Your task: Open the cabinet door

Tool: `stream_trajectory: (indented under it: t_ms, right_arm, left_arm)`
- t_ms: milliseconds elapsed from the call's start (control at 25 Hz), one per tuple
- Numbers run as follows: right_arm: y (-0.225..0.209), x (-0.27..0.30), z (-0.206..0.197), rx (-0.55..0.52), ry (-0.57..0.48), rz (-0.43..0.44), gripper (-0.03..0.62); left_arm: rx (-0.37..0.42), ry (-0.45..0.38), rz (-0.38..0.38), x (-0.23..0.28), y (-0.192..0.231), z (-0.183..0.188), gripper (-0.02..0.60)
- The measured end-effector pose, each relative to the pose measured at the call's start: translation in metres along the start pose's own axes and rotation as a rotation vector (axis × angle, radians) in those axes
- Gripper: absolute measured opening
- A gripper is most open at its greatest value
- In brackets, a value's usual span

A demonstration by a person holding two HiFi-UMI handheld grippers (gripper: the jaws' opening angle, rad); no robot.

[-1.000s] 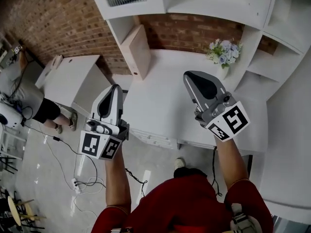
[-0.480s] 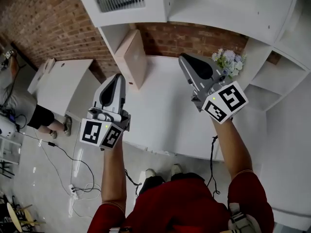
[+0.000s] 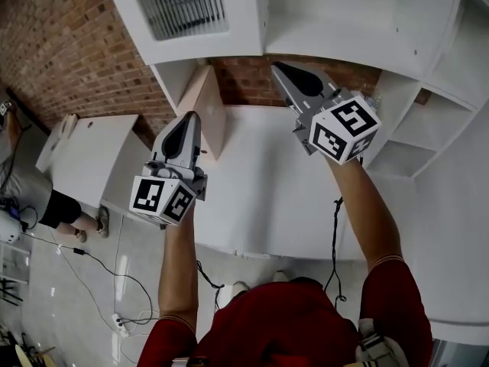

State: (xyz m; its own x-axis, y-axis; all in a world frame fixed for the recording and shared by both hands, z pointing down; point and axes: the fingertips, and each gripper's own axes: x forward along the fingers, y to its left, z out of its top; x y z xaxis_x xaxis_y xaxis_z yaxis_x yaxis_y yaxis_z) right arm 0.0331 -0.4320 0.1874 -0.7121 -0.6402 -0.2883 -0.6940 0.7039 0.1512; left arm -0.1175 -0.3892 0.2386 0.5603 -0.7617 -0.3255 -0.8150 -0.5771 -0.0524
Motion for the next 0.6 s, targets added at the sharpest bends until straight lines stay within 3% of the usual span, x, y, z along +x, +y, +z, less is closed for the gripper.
stream_trajectory:
  t_ms: [600]
  right_arm:
    - [-0.046, 0.061, -0.006, -0.046, 0.079, -0.085, 0.114]
  left_arm:
    - [0.006, -0.002, -0.033, 0.021, 0.03, -0.006, 0.002]
